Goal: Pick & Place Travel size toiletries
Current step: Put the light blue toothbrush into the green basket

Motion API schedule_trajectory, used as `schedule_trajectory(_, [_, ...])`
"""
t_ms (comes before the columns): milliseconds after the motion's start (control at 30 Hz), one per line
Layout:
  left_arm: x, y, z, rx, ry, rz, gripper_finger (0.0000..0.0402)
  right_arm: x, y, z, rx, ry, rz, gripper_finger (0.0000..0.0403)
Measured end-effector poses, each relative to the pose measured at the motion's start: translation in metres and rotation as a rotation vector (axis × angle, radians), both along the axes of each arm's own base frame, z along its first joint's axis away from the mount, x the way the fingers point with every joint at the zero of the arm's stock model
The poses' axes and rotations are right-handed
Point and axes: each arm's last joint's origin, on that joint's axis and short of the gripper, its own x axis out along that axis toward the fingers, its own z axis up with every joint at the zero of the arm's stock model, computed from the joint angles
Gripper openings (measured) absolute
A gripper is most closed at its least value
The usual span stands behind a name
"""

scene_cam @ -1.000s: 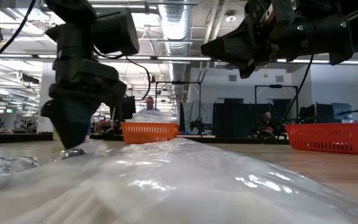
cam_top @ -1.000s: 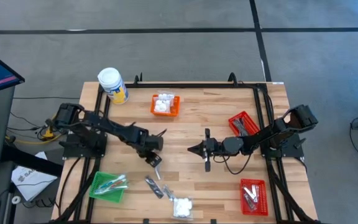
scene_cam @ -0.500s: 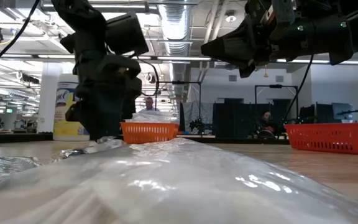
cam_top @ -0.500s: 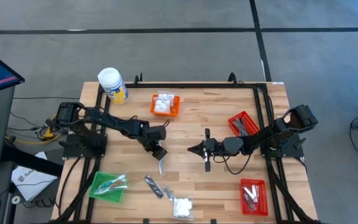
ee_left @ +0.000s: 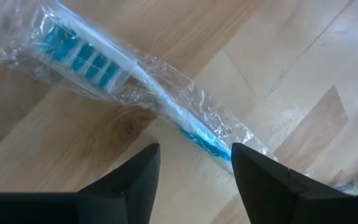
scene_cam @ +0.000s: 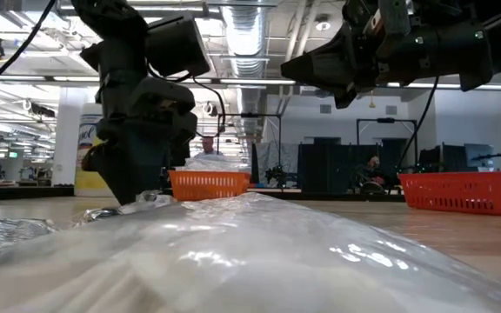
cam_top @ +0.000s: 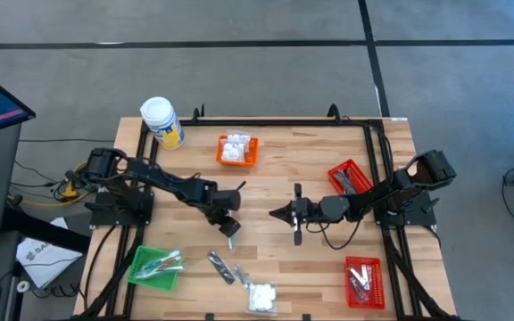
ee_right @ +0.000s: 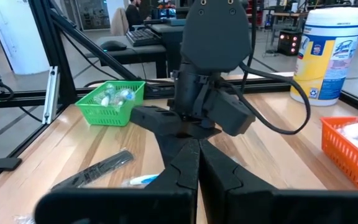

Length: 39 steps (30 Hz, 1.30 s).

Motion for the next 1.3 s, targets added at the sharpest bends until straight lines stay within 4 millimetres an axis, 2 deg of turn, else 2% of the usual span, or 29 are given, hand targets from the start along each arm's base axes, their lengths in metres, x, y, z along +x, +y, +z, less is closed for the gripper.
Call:
schedule_trajectory(200, [0.003,0.001,0.009,0.067,0.071,-0.016,0.0177,0.0,0.0,0.0,0.0,0.0,0.0,0.0])
schedule_trajectory(333, [-0.001,0.006,0.011,0.157,0.123,-0.054,0.0151,0.0,0.0,0.0,0.0,0.0,0.0,0.0])
schedule_trajectory(533, [-0.005,0.007,0.011,0.191,0.16,-0.119,0.0115,0.0,0.0,0.0,0.001,0.0,0.0,0.0])
schedule_trajectory(733, [-0.019,0.008,0.011,0.216,0.28,-0.303,0.0096,0.0,0.0,0.0,0.002,0.0,0.001,0.0])
schedule_trajectory(900, [-0.02,-0.001,0.01,0.318,0.26,-0.527,0.0079,0.0,0.0,0.0,0.002,0.0,0.001,0.0])
schedule_trajectory(1100, [-0.021,-0.006,0.011,0.449,0.267,-0.556,0.0014,0.0,0.0,0.0,0.002,0.0,0.001,0.0])
schedule_trajectory(1300, [-0.025,-0.018,0.02,0.546,0.237,-0.576,0.0009,0.0,0.0,0.0,0.001,0.0,0.001,0.0])
